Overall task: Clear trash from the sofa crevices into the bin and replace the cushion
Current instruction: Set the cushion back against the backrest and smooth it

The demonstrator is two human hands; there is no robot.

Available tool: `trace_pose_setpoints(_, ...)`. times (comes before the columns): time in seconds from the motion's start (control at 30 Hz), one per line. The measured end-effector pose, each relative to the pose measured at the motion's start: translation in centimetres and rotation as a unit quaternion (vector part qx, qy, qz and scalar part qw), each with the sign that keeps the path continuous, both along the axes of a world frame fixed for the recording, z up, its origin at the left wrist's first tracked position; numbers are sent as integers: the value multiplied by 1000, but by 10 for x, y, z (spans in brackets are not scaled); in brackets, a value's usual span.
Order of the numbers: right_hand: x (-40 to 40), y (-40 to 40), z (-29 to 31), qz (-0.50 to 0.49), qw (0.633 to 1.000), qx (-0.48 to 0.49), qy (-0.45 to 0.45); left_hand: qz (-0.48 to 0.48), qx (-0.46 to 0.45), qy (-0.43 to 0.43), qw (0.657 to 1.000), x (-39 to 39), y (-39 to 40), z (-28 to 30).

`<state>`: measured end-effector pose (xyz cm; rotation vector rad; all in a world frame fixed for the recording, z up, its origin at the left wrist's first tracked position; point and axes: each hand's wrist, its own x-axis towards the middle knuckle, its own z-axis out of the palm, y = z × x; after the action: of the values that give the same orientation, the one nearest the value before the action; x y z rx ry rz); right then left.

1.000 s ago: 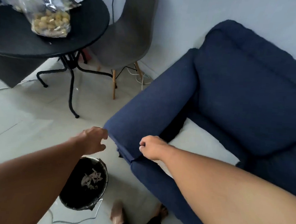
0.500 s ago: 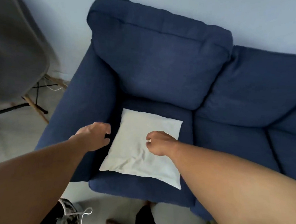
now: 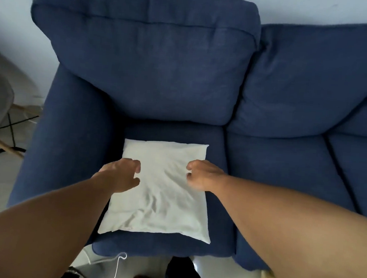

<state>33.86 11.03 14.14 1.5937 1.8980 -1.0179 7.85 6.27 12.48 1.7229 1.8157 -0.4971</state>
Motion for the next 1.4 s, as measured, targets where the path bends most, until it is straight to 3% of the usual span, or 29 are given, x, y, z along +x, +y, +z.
trace_pose_setpoints(0.6,31,-13,-77,-92,992,-85,-14,29,-68,76,994,-17,2,-73)
trace_pose_setpoints(0.83,29,-59,-117,-231,964,-127,-13,131,-84,10,988,-46,-16,-104)
trace_pose_setpoints(0.97,31,-74,-134,-251,952,-172,-17,190,-99,-23,977,-55,-28,-115)
trace_pose_setpoints(1.4,27,-97,-152,-337,924,-179,39,390,-186,-159,888,-57,-65,-145)
